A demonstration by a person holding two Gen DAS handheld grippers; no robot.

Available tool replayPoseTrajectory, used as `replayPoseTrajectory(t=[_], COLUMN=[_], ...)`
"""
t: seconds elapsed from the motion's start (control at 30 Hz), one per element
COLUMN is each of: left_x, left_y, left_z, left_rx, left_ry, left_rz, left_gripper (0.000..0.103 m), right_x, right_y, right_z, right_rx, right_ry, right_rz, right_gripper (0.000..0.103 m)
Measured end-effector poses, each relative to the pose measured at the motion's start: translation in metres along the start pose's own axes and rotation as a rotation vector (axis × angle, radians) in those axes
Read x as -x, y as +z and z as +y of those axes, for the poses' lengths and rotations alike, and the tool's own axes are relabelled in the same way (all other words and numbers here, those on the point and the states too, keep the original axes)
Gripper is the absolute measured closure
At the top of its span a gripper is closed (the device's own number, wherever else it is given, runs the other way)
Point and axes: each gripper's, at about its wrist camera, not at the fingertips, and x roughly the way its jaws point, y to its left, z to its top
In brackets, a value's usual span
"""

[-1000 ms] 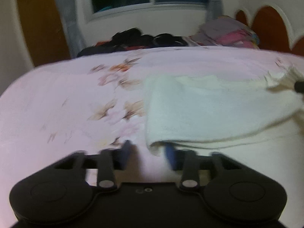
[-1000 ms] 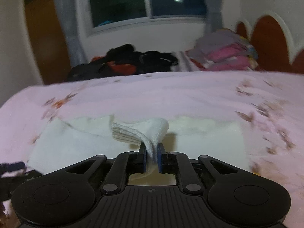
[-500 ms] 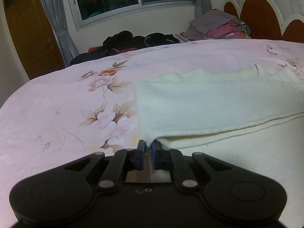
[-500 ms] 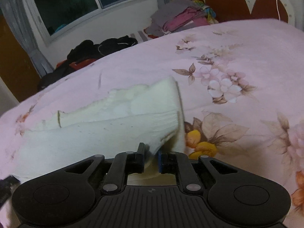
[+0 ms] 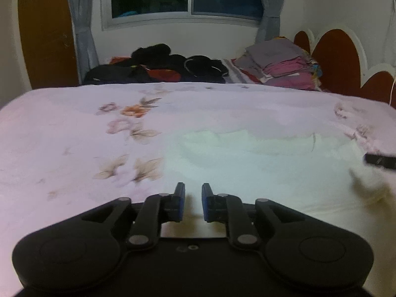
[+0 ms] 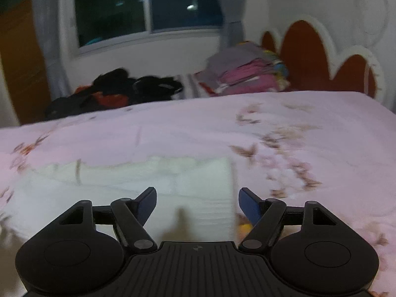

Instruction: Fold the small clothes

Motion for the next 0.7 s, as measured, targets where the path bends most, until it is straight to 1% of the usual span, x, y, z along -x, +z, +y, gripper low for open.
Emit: replayPoseTrajectory(t=[0.03, 0.07, 0.13, 0.23, 0.33, 0.5, 0.6, 0.7], left_x=[-0.007, -0.015, -0.031, -0.054, -0.073, -0.089, -0.089, -0.089], left_y=[0.003, 0.007, 0.013, 0.019, 0.021, 0.015, 0.012, 0.014], left_z=[-0.004, -0.008, -0.015, -0.018, -0.017, -0.005, 0.000, 0.003], left_rx=[0.006, 0.017, 0.028, 0.048, 0.038, 0.033, 0.025, 0.043], left_ry=[-0.017, -0.033, -0.045, -0.041, -0.012, 0.034, 0.047, 0.044], left_rz=[0.010, 0.022, 0.034, 0.051, 0.066, 0.068, 0.059, 0.067], left_gripper=[0.087, 0.087, 0.087, 0.086, 0.086, 0.084, 0.081, 0.081], right_x=[-0.004, -0.008, -0.016, -0.028, -0.036, -0.047, -0.054, -0.064], right_y=[-0.001, -0.001, -0.003, -0.004, -0.001, -0.004, -0.007, -0.013], right_z=[0.005, 0.011, 0.020, 0.031, 0.037, 0.038, 0.031, 0.015], right_rx=[0.009, 0.021, 0.035, 0.054, 0.073, 0.104, 0.111, 0.121], right_ry=[0.012, 0.023, 0.050, 0.069, 0.078, 0.088, 0.067, 0.010], right_rz=[0.009, 0.019, 0.038, 0.057, 0.060, 0.076, 0.094, 0.121], right_gripper=[0.032, 0.040, 0.046, 0.046, 0.046, 0.046, 0.046, 0.046])
